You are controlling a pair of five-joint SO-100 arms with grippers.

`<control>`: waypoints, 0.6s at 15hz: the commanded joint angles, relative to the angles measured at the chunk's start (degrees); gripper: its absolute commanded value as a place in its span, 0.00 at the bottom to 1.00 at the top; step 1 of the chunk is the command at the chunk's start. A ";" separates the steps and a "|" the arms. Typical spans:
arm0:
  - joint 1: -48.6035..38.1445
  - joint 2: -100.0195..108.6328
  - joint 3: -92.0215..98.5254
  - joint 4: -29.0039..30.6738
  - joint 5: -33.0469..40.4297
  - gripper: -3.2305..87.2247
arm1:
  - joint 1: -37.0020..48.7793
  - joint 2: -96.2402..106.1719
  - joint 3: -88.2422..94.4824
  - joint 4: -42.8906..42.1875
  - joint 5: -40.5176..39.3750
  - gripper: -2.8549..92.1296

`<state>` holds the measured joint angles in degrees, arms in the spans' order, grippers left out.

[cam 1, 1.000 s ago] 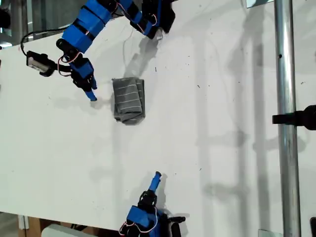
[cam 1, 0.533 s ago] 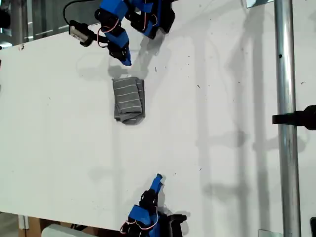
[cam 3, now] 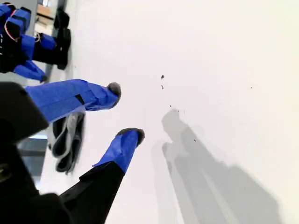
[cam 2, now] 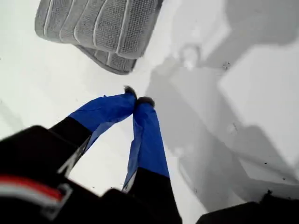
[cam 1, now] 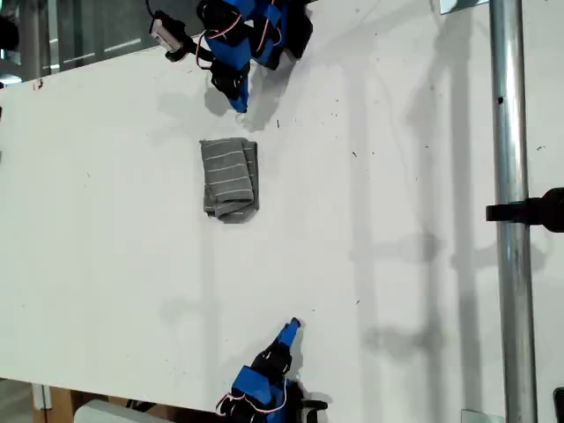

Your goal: Grasp corners of a towel and fold twice.

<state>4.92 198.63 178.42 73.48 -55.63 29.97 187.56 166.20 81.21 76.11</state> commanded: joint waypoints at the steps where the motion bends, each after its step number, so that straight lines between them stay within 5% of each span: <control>1: 0.35 0.18 0.35 0.35 0.35 0.19 | -5.63 0.97 -0.35 2.37 8.61 0.12; 3: 0.35 0.18 0.35 0.35 0.35 0.19 | -13.80 0.97 -0.53 1.76 15.21 0.17; 9: 0.26 0.18 0.35 0.35 0.35 0.19 | -17.31 0.97 -0.53 2.72 9.32 0.17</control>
<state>4.92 198.63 178.42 73.48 -55.63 12.74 188.35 166.20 83.50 86.31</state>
